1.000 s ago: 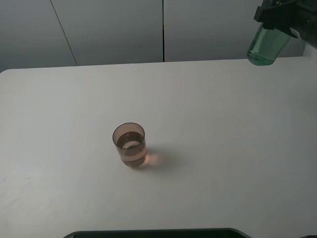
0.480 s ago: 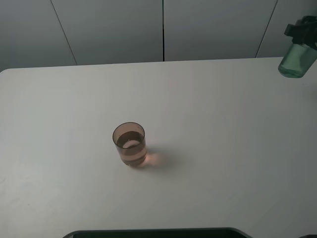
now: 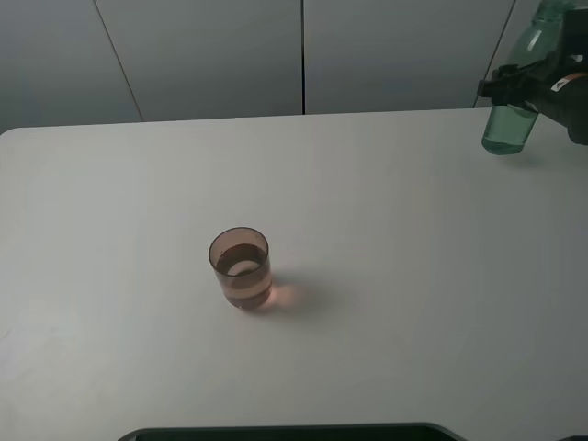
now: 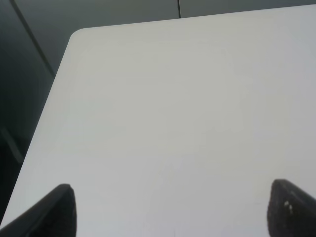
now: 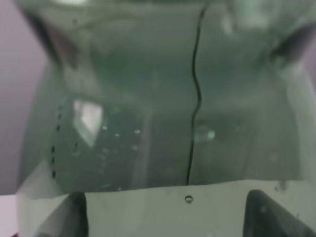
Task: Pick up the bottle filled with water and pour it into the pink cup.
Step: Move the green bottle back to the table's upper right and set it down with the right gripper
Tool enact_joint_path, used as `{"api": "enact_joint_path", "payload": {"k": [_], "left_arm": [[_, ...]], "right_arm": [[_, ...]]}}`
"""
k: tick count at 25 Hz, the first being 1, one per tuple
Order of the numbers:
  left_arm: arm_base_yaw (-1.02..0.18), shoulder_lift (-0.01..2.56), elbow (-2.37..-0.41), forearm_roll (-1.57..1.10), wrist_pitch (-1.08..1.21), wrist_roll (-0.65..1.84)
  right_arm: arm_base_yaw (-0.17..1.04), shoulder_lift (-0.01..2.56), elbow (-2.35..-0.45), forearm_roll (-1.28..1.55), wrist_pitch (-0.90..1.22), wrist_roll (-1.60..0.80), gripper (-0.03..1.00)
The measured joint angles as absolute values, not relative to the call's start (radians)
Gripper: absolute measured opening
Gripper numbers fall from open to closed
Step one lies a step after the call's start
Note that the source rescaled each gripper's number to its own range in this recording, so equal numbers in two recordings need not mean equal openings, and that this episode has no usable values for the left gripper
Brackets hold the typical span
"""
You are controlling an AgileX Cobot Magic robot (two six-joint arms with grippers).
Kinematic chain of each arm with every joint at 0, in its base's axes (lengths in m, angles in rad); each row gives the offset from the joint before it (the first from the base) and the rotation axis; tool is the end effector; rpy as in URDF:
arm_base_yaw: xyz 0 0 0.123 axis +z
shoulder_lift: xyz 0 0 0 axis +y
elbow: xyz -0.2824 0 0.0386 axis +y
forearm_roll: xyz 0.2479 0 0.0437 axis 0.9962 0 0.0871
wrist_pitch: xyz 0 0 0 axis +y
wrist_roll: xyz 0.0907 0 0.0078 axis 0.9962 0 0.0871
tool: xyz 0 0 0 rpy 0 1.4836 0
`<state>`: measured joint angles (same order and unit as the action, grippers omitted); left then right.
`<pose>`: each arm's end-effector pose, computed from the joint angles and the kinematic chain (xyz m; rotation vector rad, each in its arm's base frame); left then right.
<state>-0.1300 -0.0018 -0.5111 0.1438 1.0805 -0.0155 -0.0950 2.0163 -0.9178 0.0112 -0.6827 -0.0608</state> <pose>-0.0062 0.0124 0.2793 0.1075 2.0409 0.0813 0.3925 -0.0380 0.1308 0.0456 1.9003 -0.1067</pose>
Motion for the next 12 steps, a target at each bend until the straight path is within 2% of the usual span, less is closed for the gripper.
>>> {"api": "enact_joint_path", "payload": {"k": [12], "left_arm": [[-0.130,-0.002,-0.511,0.144,1.081,-0.016]], "right_arm": [[-0.095,2.106,-0.942,-0.008,-0.736,-0.046,0.00]]}}
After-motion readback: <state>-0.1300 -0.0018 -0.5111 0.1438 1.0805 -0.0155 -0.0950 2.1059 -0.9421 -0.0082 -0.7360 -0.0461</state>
